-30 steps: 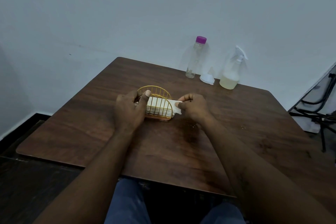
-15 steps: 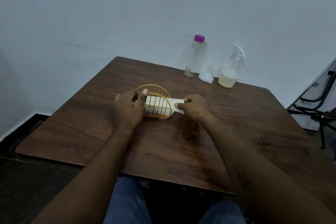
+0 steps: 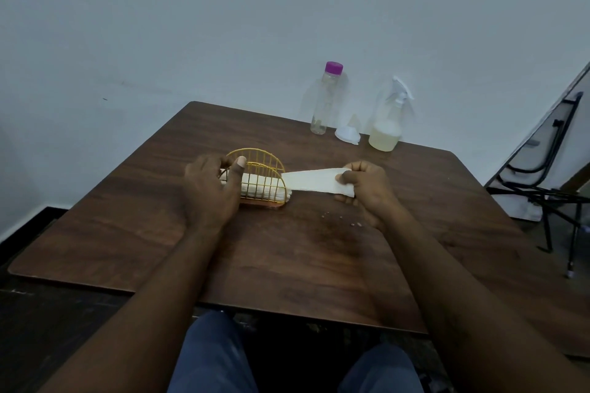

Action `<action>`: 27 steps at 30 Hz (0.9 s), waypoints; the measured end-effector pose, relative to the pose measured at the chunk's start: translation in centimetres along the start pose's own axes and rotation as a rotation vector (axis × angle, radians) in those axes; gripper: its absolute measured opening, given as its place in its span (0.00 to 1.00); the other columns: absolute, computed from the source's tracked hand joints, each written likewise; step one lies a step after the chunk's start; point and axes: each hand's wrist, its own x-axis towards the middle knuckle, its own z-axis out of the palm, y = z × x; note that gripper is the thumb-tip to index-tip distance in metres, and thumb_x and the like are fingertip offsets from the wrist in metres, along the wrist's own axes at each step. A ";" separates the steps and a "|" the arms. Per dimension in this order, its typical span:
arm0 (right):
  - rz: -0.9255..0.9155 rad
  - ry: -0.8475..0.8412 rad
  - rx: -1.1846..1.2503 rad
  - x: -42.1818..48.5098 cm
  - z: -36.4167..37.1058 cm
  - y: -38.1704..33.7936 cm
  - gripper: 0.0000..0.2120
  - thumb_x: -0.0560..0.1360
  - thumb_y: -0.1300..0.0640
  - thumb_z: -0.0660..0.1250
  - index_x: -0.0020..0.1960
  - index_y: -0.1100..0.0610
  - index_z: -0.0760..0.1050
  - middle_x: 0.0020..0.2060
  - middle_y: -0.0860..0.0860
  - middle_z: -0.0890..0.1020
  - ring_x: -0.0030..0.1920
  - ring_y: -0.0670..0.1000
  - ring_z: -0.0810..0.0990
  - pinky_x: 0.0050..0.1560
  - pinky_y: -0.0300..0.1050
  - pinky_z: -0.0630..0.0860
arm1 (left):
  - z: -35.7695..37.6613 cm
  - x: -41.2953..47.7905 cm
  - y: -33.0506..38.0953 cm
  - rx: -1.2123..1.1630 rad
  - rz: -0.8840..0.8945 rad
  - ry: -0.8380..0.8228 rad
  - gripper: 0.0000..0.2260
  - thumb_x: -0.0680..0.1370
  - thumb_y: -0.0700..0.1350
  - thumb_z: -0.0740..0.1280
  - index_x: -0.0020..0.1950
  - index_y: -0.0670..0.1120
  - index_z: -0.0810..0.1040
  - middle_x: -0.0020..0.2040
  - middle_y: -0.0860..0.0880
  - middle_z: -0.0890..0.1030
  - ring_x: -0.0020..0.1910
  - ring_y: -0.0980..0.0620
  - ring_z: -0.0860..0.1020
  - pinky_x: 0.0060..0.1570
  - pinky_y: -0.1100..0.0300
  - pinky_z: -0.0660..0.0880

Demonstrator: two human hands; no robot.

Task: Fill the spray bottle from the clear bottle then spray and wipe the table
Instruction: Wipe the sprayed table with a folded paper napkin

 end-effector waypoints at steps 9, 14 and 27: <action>-0.070 -0.037 0.077 -2.6 -6.7 1.1 0.05 0.80 0.64 0.71 0.53 0.58 0.84 0.51 0.59 0.87 0.43 0.50 0.88 0.39 0.45 0.85 | 1.0 -2.7 3.7 0.120 0.489 0.103 0.14 0.76 0.45 0.70 0.61 0.44 0.80 0.59 0.42 0.77 0.55 0.39 0.75 0.53 0.45 0.71; -0.258 -0.162 -0.010 -4.8 -10.0 -0.6 0.09 0.80 0.68 0.68 0.51 0.58 0.84 0.45 0.54 0.89 0.43 0.49 0.87 0.38 0.41 0.82 | 4.1 -4.4 9.4 -0.082 0.428 -0.450 0.25 0.78 0.48 0.71 0.76 0.54 0.71 0.72 0.51 0.72 0.48 0.54 0.76 0.48 0.54 0.78; -0.453 0.052 -0.432 -6.8 -14.5 0.4 0.13 0.76 0.68 0.71 0.45 0.50 0.86 0.45 0.49 0.89 0.45 0.54 0.85 0.54 0.61 0.81 | 6.7 -4.0 12.4 -0.127 0.458 -0.625 0.09 0.76 0.51 0.73 0.53 0.59 0.76 0.44 0.60 0.82 0.41 0.61 0.78 0.40 0.57 0.72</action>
